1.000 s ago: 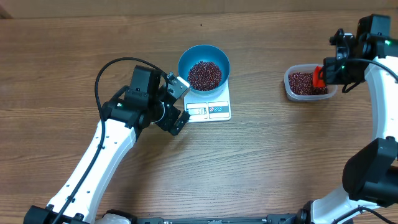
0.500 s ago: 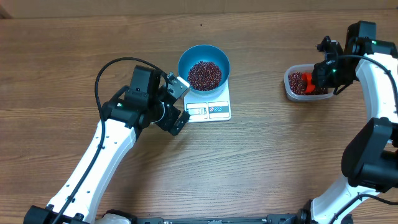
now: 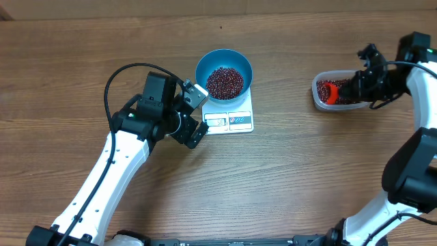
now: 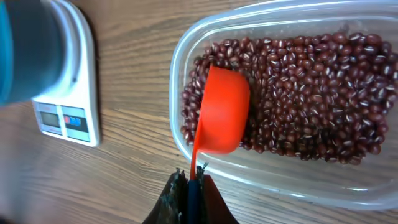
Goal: Scoop item into bowl and weigh 150g on scale
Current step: 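Return the scoop right to the bean tub and dig in, then lift the filled scoop and carry it over the teal bowl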
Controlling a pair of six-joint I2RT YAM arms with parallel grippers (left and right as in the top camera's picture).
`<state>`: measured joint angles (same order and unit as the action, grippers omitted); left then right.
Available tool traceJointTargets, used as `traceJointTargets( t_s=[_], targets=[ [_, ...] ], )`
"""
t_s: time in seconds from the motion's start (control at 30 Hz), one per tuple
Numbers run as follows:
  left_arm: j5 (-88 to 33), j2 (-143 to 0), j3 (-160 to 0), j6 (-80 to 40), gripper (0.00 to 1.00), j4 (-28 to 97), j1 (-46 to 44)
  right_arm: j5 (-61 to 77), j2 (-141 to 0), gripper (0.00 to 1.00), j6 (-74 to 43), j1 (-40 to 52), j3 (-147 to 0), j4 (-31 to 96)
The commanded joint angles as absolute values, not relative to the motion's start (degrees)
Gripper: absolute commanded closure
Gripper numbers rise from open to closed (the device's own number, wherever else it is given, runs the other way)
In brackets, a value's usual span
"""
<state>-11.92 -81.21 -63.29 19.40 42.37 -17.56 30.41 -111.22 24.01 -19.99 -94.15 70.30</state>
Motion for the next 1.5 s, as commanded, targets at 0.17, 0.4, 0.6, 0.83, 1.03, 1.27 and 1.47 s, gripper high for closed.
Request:
traceJointTargets(
  t_s=[0.17, 0.4, 0.6, 0.83, 1.03, 1.27, 1.47],
  targets=[
    [-11.99, -79.99, -63.09, 18.83, 0.0, 42.26, -17.28, 38.72, -111.68, 0.96, 19.57, -28.8, -93.8, 70.37],
    [-11.99, -79.99, -63.09, 18.83, 0.0, 42.26, -17.28, 48.45, -111.68, 0.96, 19.29, -35.75, -93.8, 71.64],
    [-11.99, -79.99, -63.09, 18.83, 0.0, 42.26, -17.28, 53.76, -111.68, 0.96, 19.84, -36.45, -93.8, 73.76],
    [-11.99, -79.99, -63.09, 18.83, 0.0, 42.26, -17.28, 58.33, -111.68, 0.96, 24.58, -36.45, -93.8, 78.11],
    [-11.99, -79.99, -63.09, 18.83, 0.0, 42.26, -17.28, 64.97, -111.68, 0.96, 31.48, -35.83, -93.8, 81.91],
    [-11.99, -79.99, -63.09, 18.83, 0.0, 42.26, -17.28, 67.61, -111.66, 0.96, 32.08, -29.89, -93.8, 83.26],
    [-11.99, -79.99, -63.09, 18.85, 0.0, 42.26, -17.28, 70.89, -111.66, 0.96, 32.01, -19.99, -93.86, 82.35]
  ],
)
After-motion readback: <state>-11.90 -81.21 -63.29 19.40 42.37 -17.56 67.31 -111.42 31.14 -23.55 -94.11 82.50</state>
